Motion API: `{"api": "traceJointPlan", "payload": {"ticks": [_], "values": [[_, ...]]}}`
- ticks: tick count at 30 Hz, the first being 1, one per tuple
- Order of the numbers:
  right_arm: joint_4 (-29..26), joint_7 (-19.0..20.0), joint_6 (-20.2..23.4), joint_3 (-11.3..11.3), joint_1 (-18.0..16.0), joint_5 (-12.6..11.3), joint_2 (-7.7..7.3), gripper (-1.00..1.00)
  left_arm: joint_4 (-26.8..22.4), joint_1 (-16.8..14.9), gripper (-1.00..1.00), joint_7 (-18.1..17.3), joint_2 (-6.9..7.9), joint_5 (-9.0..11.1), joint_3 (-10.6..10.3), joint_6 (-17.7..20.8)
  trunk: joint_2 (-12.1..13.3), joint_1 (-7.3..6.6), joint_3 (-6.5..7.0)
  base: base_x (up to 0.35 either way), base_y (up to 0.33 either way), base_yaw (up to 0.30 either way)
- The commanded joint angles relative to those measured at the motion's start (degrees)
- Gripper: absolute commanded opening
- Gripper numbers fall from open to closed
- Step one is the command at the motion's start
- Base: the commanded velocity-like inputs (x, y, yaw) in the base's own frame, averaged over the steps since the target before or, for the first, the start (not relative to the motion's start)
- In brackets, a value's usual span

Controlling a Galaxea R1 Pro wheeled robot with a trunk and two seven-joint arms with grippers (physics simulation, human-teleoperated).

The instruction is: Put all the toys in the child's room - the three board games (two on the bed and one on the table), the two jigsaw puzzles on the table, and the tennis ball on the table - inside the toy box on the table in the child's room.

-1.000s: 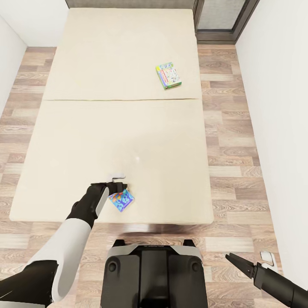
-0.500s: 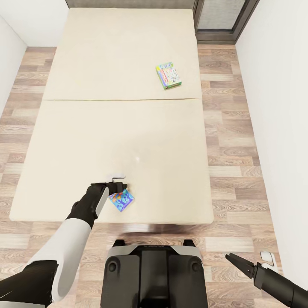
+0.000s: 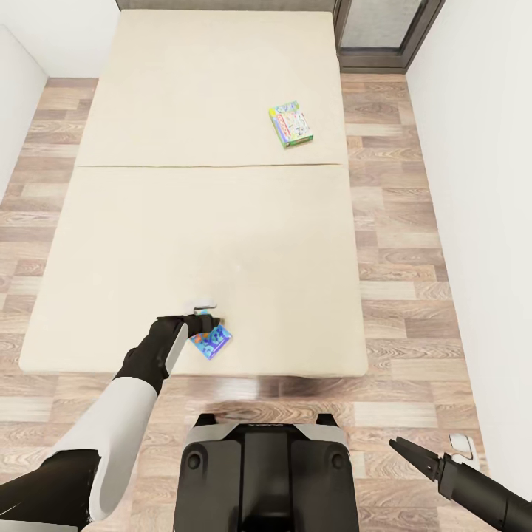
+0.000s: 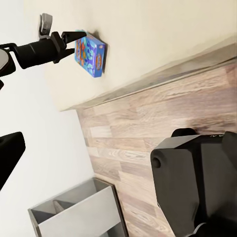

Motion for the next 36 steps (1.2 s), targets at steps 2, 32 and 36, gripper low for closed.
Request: {"api": "traceJointPlan", "payload": {"ticks": [2, 32, 36], "values": [[0.0, 0.1, 0.5, 0.0, 0.0, -0.1, -0.01, 1.00, -0.1, 0.0, 1.00, -0.1, -0.06, 0.0, 0.3, 0.3, -0.1, 0.03, -0.06, -0.010, 0.000, 0.000], [0.2, -0.1, 0.5, 0.0, 0.0, -0.1, -0.01, 1.00, -0.1, 0.0, 1.00, -0.1, -0.05, -0.1, 0.3, 0.3, -0.1, 0.03, -0.06, -0.088, -0.010, 0.000], [0.3, -0.1, 0.5, 0.0, 0.0, -0.1, -0.01, 1.00, -0.1, 0.0, 1.00, -0.1, -0.05, 0.0, 0.3, 0.3, -0.1, 0.03, -0.06, -0.112, -0.001, 0.000]]}}
